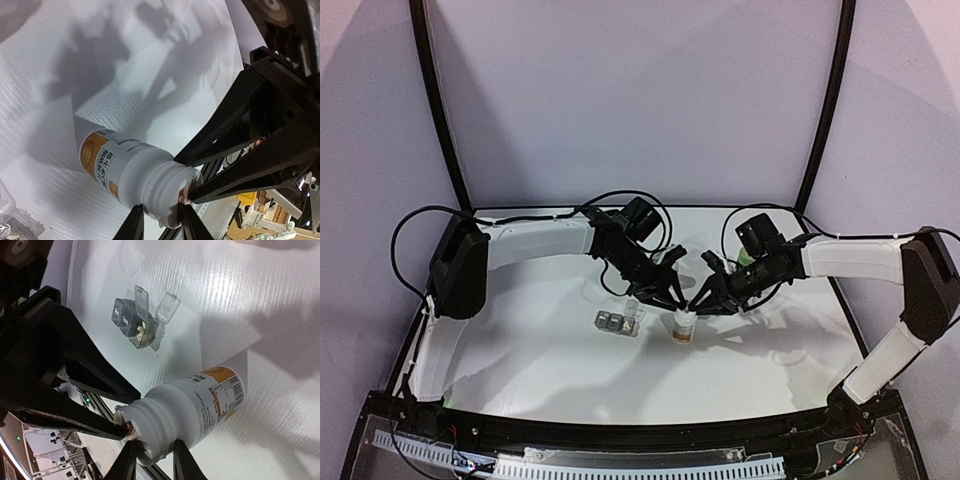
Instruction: Sort the pills into containers
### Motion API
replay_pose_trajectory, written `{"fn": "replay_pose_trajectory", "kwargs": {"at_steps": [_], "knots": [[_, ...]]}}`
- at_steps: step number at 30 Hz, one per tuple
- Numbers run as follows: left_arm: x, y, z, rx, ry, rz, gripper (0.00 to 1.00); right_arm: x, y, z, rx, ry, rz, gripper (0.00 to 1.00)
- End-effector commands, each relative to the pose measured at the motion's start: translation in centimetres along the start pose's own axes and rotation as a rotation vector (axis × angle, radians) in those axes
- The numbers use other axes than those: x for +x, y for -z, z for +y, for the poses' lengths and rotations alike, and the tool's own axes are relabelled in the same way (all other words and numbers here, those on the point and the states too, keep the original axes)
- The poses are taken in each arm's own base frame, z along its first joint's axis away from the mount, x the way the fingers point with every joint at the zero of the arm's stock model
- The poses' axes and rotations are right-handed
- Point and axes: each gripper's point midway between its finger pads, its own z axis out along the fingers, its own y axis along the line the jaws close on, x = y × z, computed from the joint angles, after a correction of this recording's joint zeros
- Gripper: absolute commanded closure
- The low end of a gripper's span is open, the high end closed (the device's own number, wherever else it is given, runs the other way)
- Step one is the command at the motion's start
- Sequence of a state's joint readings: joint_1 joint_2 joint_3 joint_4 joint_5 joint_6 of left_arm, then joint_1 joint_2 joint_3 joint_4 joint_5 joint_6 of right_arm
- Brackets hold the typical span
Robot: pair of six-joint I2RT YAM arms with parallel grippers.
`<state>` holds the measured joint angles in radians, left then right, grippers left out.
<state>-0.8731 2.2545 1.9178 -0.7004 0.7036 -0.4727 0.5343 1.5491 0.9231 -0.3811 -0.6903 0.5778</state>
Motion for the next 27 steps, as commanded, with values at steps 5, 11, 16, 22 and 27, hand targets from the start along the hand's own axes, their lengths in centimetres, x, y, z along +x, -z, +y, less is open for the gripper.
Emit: {"fn": "replay_pose_trajectory", "kwargs": {"at_steps": [5, 11, 16, 22, 27], "knots": [[4.5, -2.7, 4.7, -0.119, 0.151, 0.153, 0.79, 2.7, -1.8, -6.2, 0.219, -0.189, 0.114, 0.79], [6.4, -3.8, 7.2, -0.182, 0.215, 0.206, 0.83, 2.9, -1.7, -7.7, 0.306, -0.195, 0.135, 0.80], [7.3, -4.5, 8.3, -0.216, 0.246, 0.232, 0.84, 3.8, -2.2, -8.8, 0.359, -0.205, 0.167, 0.80], [8.5, -4.9, 9.5, -0.302, 0.274, 0.278, 0.84, 4.4, -3.7, -9.4, 0.405, -0.190, 0.199, 0.81], [6.1, -4.0, 7.1, -0.261, 0.219, 0.218, 0.79, 3.9, -2.7, -8.4, 0.417, -0.138, 0.187, 0.81]]}}
